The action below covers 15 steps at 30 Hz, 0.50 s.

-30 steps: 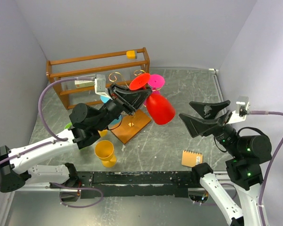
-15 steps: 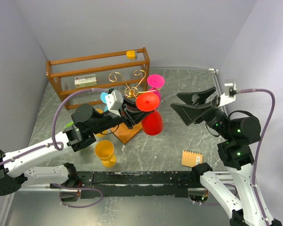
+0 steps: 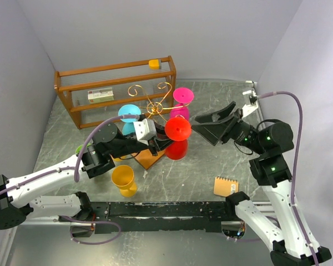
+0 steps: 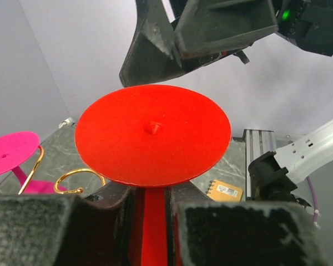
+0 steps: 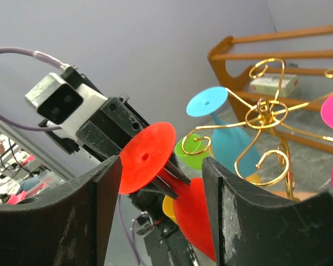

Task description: Place the wine glass upside down on the wine glass rack

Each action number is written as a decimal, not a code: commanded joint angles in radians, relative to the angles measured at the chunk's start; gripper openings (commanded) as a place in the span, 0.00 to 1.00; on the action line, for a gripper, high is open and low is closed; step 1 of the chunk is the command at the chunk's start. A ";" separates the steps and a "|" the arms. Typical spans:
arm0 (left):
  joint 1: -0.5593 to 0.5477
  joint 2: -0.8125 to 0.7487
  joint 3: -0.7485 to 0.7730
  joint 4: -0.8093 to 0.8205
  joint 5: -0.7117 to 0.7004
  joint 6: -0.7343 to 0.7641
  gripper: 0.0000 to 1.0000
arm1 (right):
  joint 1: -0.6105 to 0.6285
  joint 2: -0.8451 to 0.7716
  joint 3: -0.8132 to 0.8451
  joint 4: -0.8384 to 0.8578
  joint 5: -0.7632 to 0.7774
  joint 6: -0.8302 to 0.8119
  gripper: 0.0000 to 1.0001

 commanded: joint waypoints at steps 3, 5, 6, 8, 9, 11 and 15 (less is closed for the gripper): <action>0.002 0.013 0.017 0.009 0.046 0.059 0.07 | -0.002 0.018 -0.013 -0.091 -0.032 0.019 0.55; 0.003 0.015 0.016 0.010 0.046 0.065 0.07 | -0.002 0.017 -0.013 -0.107 -0.029 0.026 0.53; 0.003 0.014 0.015 0.011 0.042 0.067 0.07 | -0.002 0.017 -0.014 -0.125 -0.025 0.025 0.52; 0.003 0.013 0.011 0.017 0.034 0.071 0.07 | -0.002 0.019 -0.014 -0.160 -0.017 0.021 0.49; 0.003 0.011 0.009 0.019 0.032 0.074 0.07 | -0.001 0.019 -0.013 -0.170 -0.017 0.023 0.48; 0.003 0.012 0.004 0.028 0.031 0.077 0.07 | -0.002 0.017 -0.042 -0.173 -0.020 0.038 0.46; 0.002 0.018 0.002 0.040 0.023 0.085 0.07 | -0.001 0.007 -0.082 -0.131 -0.041 0.093 0.43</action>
